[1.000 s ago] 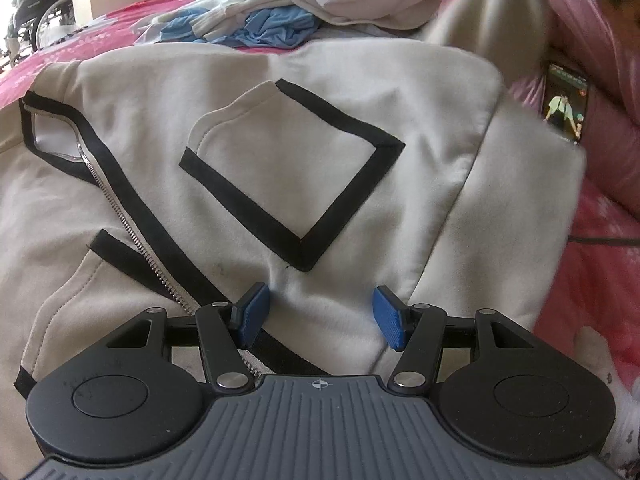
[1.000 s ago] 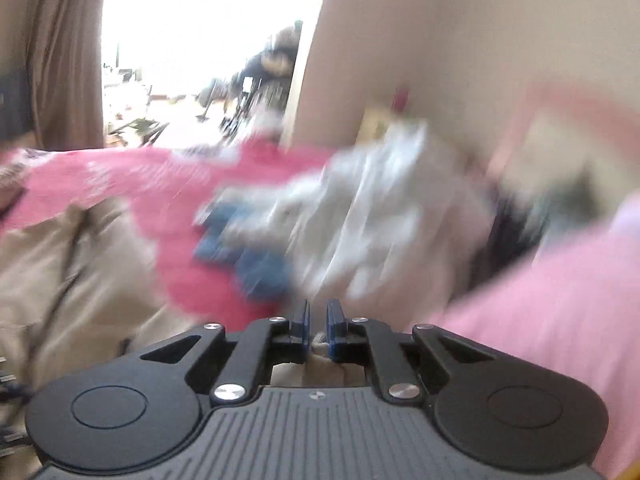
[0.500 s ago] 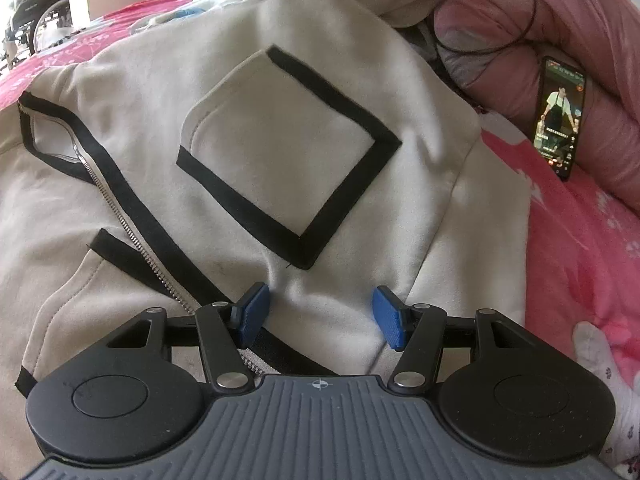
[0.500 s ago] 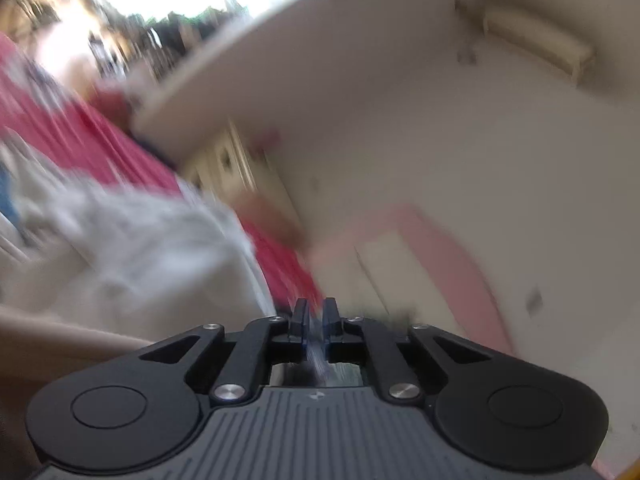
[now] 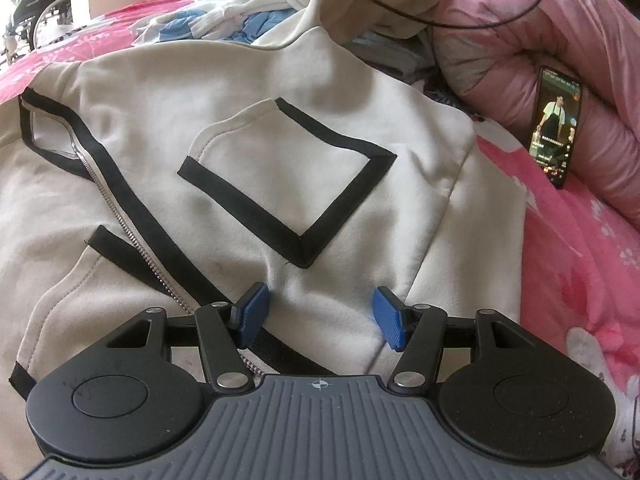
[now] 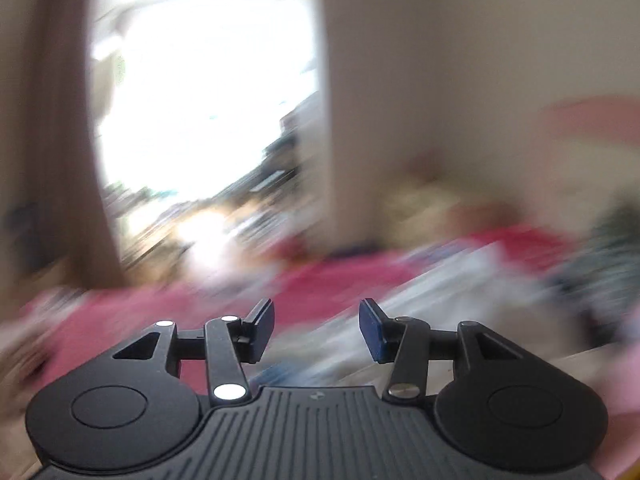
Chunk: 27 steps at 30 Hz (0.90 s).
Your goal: Fold clothes
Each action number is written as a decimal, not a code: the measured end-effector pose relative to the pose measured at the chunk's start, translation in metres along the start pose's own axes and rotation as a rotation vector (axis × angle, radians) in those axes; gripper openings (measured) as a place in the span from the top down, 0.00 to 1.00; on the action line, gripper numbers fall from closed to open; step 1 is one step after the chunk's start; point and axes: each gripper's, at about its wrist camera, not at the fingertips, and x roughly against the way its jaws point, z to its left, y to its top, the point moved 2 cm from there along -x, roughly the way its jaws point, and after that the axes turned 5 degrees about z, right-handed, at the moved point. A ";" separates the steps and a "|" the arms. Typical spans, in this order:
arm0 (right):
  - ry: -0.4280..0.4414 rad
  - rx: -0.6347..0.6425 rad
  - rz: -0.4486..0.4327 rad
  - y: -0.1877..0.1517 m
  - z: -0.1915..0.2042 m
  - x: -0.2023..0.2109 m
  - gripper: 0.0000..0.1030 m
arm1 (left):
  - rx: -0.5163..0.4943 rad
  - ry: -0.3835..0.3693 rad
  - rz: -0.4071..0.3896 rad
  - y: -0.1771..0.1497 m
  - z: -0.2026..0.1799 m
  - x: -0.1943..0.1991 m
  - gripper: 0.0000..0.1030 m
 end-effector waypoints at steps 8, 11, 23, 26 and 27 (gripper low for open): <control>0.224 0.197 0.332 -0.049 0.120 -0.141 0.53 | 0.026 -0.011 -0.017 0.000 0.000 0.000 0.44; 0.240 0.137 0.431 -0.066 0.112 -0.170 0.58 | 0.034 -0.021 -0.032 -0.003 0.001 0.002 0.44; 0.325 0.139 0.409 -0.058 0.172 -0.237 0.35 | 0.078 -0.088 -0.052 -0.009 0.009 0.006 0.44; 0.280 0.109 0.415 -0.052 0.175 -0.269 0.30 | 0.090 -0.094 -0.054 -0.009 0.010 0.006 0.44; 0.279 0.061 0.437 -0.051 0.170 -0.281 0.30 | 0.095 -0.098 -0.054 -0.009 0.010 0.006 0.44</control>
